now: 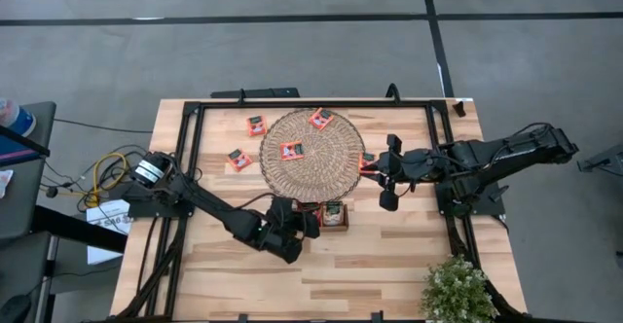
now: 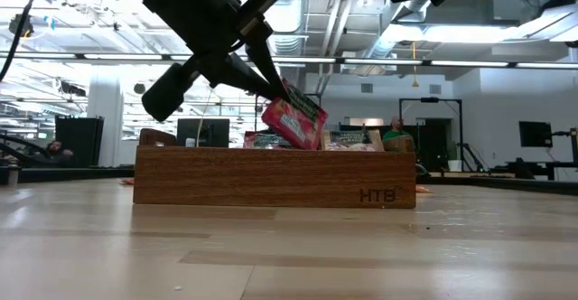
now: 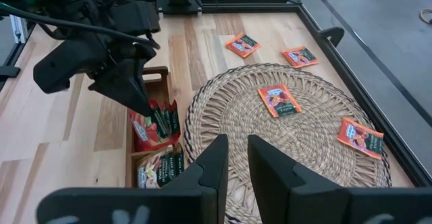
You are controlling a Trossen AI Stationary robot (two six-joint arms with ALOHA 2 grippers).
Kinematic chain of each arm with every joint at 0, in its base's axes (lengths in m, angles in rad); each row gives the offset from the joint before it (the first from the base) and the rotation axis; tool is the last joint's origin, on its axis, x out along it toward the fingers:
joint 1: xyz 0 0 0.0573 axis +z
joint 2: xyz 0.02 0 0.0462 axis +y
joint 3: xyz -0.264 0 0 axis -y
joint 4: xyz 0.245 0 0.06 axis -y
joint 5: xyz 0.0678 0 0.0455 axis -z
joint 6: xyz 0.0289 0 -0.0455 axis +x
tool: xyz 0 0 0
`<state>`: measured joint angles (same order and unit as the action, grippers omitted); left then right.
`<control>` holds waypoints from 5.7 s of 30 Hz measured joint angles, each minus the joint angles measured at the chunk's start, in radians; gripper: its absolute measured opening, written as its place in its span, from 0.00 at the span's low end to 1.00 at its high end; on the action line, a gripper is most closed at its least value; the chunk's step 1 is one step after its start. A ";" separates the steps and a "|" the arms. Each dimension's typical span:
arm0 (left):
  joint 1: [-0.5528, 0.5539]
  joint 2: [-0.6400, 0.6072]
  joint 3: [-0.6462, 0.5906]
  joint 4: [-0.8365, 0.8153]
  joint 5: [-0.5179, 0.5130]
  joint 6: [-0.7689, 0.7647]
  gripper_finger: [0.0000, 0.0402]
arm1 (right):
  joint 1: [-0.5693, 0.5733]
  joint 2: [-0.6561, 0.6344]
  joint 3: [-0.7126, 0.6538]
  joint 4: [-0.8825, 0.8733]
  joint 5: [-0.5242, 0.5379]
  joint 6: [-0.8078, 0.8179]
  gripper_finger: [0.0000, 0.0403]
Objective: Pick & Place Tea
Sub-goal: Put the red tea bag into the middle section of the wooden organizer
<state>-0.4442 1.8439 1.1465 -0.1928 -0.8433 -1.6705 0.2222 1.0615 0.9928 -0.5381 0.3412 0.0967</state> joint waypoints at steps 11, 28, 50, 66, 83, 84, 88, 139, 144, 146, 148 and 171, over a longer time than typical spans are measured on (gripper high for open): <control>0.000 0.000 0.000 -0.001 0.002 0.010 0.00 | 0.000 0.000 0.000 0.000 -0.003 0.000 0.12; 0.000 0.000 0.000 0.013 0.002 0.051 0.00 | 0.000 -0.003 0.000 0.000 -0.003 -0.001 0.12; 0.000 0.000 0.000 0.022 0.011 0.023 0.00 | 0.000 -0.003 0.000 0.000 -0.005 -0.002 0.12; 0.000 0.000 0.000 0.023 0.006 0.000 0.00 | 0.000 -0.003 0.000 0.000 -0.005 -0.003 0.12; 0.000 0.000 0.000 0.021 -0.026 0.001 0.00 | 0.000 -0.003 0.000 0.000 -0.029 -0.002 0.12; 0.000 0.000 0.000 0.021 -0.026 0.001 0.00 | 0.000 -0.003 0.000 0.000 -0.029 -0.002 0.12; 0.000 0.000 0.000 0.021 -0.032 0.005 0.00 | 0.000 -0.003 0.000 0.000 -0.029 -0.002 0.12; 0.034 -0.063 -0.001 -0.002 0.174 0.336 0.21 | 0.000 -0.003 0.000 0.011 -0.055 -0.026 0.12; 0.078 -0.063 -0.001 -0.008 0.218 0.410 0.21 | 0.000 -0.003 0.000 0.022 -0.056 -0.019 0.12; 0.095 -0.063 -0.001 -0.018 0.298 0.450 0.21 | 0.000 -0.003 0.000 0.026 -0.056 -0.018 0.12; 0.115 -0.063 0.000 -0.060 0.365 0.471 0.21 | 0.000 -0.003 0.000 0.025 -0.056 -0.018 0.12; 0.185 -0.075 0.106 -0.297 0.482 0.583 0.21 | 0.000 -0.003 0.000 0.047 -0.055 -0.008 0.12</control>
<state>-0.2591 1.7687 1.2529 -0.4896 -0.3616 -1.0875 0.2224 1.0588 0.9928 -0.4910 0.2863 0.0887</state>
